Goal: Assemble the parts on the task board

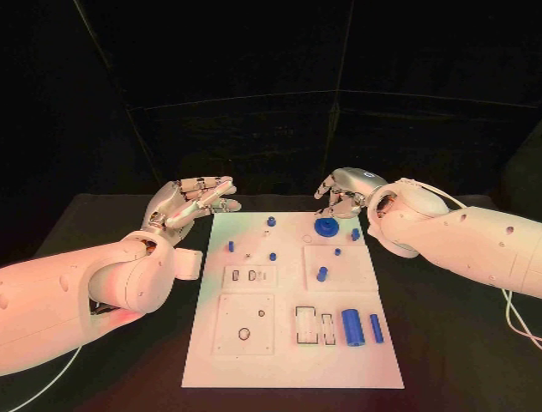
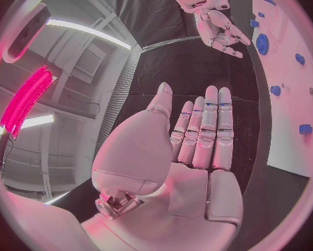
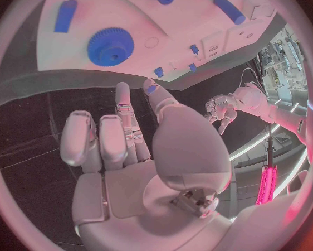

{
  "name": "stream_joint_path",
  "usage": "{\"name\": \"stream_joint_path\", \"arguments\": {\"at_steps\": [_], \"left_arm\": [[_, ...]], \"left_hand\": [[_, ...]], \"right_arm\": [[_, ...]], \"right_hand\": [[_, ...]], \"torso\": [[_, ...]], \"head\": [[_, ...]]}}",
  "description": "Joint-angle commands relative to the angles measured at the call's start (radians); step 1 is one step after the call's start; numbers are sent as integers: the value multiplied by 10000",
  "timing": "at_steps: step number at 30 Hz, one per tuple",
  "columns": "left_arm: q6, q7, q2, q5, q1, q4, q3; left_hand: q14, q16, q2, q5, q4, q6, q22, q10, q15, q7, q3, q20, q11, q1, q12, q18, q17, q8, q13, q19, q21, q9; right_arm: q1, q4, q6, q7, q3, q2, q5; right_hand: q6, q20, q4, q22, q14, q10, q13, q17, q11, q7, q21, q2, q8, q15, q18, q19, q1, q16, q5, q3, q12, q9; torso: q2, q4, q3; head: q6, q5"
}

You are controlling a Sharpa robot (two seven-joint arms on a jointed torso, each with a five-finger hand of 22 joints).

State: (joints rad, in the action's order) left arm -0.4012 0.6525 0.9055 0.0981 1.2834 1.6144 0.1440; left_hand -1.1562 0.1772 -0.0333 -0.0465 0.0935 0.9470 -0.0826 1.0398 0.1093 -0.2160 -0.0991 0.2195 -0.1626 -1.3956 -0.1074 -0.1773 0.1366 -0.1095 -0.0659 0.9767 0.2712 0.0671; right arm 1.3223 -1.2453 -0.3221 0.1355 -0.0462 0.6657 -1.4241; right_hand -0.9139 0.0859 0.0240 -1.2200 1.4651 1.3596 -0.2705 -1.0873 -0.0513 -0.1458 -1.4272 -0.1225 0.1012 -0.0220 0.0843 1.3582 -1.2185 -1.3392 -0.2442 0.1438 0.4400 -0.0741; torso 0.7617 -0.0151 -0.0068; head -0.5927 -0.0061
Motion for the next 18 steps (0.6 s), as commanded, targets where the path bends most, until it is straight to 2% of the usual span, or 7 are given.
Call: {"name": "stream_joint_path", "arguments": {"at_steps": [1, 4, 8, 13, 18], "left_arm": [[179, 67, -14, -65, 19, -13, -8], [192, 63, -36, -65, 19, -34, -8], [205, 58, -65, -65, 19, -71, -8], [209, 51, -86, -65, 19, -113, -8], [213, 45, -91, -65, 19, -127, -8]], "left_hand": [[10, -47, 5, -28, -62, 33, 17, -42, 31, -55, 13, 23, -41, -71, 57, -64, 17, 41, 15, 80, -37, -13], [9, -50, 1, -28, -68, 37, 20, -37, 30, -52, 12, 23, -39, -73, 58, -64, 18, 42, 14, 81, -40, -12], [9, -50, 1, -28, -68, 37, 20, -37, 30, -52, 12, 23, -39, -73, 58, -64, 18, 42, 14, 81, -40, -12], [9, -50, 1, -28, -68, 37, 20, -37, 30, -52, 12, 23, -39, -73, 58, -64, 18, 42, 14, 81, -40, -12], [8, -53, -1, -27, -71, 40, 22, -34, 30, -50, 11, 23, -38, -74, 59, -65, 19, 42, 13, 82, -42, -11]], "right_arm": [[19, -103, 838, 551, 23, 122, 818], [19, -65, 1216, 719, 29, 161, 796], [18, 34, 1604, 875, 31, 75, 647], [16, 242, 2036, 1037, 31, -116, 435], [14, 351, 2182, 1081, 30, -225, 271]], "right_hand": [[85, 13, -621, -508, 484, -704, -2928, -1103, -6, 13, -262, 82, 94, -31, -231, 261, -435, -697, -124, -759, 2577, 47], [184, 116, -1094, -836, 549, -791, -5101, -1762, -83, -63, -410, 131, 143, 42, -287, 416, -751, -1039, -129, -1140, 4420, 44], [308, 145, -1427, -1014, 589, -750, -6261, -2139, -145, -92, -491, 125, 168, 125, -308, 497, -1037, -1224, -100, -1376, 5354, 54], [394, 179, -1583, -1118, 628, -659, -6882, -2418, -166, -134, -537, 111, 179, 154, -328, 546, -1230, -1351, -112, -1471, 5846, 59], [375, 195, -1657, -1167, 642, -600, -7236, -2540, -172, -135, -559, 133, 230, 165, -336, 566, -1359, -1408, -176, -1504, 6128, 48]], "torso": [[-5, 26, 4], [3, 18, -7], [20, -2, 5], [19, -29, -8], [14, -23, -17]], "head": [[-9, -44], [-1, -59], [-19, -61], [-39, -119], [-54, -108]]}}
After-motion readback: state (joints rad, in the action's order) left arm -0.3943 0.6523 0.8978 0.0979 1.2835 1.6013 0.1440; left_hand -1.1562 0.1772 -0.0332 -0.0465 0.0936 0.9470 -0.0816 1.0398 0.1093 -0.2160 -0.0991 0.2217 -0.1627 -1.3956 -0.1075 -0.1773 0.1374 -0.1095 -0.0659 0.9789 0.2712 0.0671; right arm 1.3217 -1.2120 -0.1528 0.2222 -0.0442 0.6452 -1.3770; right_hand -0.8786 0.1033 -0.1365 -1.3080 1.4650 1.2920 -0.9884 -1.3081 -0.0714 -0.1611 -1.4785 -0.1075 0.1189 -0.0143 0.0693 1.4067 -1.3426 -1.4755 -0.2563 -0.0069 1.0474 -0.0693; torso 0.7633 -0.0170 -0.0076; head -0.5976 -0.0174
